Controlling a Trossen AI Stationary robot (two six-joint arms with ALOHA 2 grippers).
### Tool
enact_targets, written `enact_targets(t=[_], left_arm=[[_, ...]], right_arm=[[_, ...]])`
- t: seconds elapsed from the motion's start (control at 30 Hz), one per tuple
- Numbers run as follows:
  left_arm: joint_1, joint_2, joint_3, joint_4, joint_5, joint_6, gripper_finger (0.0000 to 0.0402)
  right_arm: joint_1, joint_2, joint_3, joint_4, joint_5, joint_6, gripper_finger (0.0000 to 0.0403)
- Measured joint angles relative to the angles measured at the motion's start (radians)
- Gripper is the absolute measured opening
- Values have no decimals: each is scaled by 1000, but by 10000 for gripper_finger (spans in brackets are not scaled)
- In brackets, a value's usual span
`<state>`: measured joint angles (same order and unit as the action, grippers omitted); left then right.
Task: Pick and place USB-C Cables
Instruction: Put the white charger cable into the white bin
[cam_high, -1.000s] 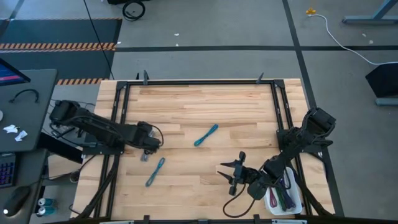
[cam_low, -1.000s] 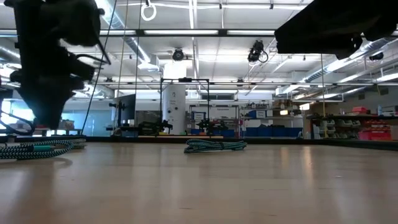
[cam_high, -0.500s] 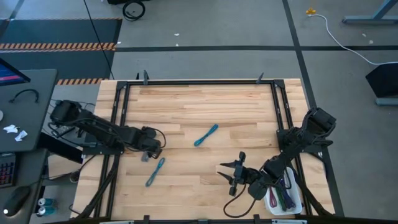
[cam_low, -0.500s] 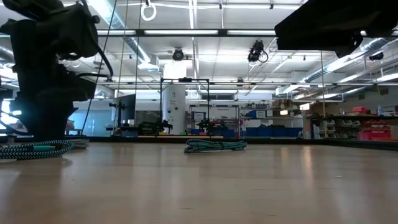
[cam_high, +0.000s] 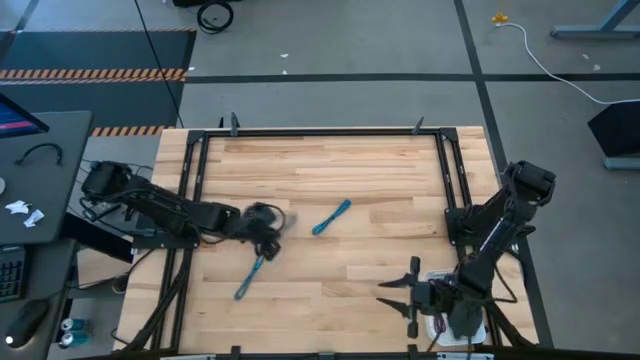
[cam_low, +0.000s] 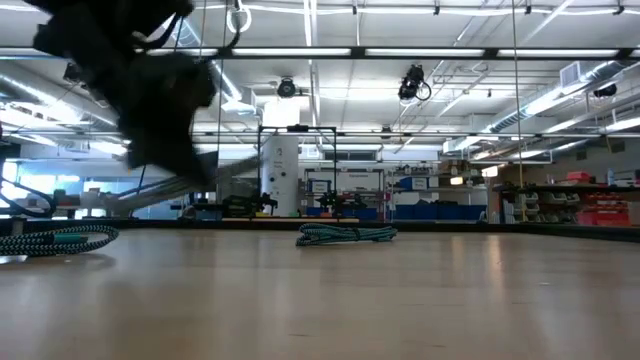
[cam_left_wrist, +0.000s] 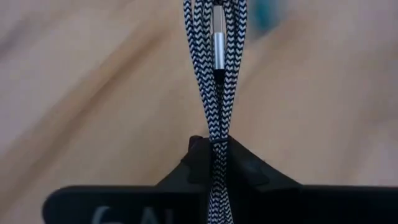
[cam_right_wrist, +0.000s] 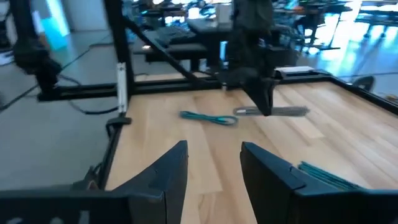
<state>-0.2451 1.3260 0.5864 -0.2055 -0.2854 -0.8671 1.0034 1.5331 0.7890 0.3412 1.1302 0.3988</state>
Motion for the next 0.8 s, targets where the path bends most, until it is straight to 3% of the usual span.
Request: enact_targets(t=[0.17, 0.27, 0.37, 0.5, 0.63, 0.7, 0.8], left_arm=[[-5, 19, 26, 565, 68, 367, 28], [-15, 23, 21, 757, 127, 516, 27], [-30, 34, 20, 850, 133, 626, 33], [-47, 75, 19, 937, 132, 692, 35], [-56, 123, 21, 996, 134, 696, 32], [-56, 143, 22, 1004, 133, 696, 33], [-56, 168, 22, 1026, 133, 692, 37]], right_arm=[[6, 49, -66, -3, 17, 160, 153], [-18, 86, -124, 56, -2, 307, 153], [-72, 123, -174, 199, -18, 331, 154], [-198, 170, -212, 484, -66, 145, 171], [-356, 221, -185, 765, -300, -135, 214], [-418, 240, -155, 855, -367, -228, 238], [-482, 250, -113, 889, -383, -315, 267]])
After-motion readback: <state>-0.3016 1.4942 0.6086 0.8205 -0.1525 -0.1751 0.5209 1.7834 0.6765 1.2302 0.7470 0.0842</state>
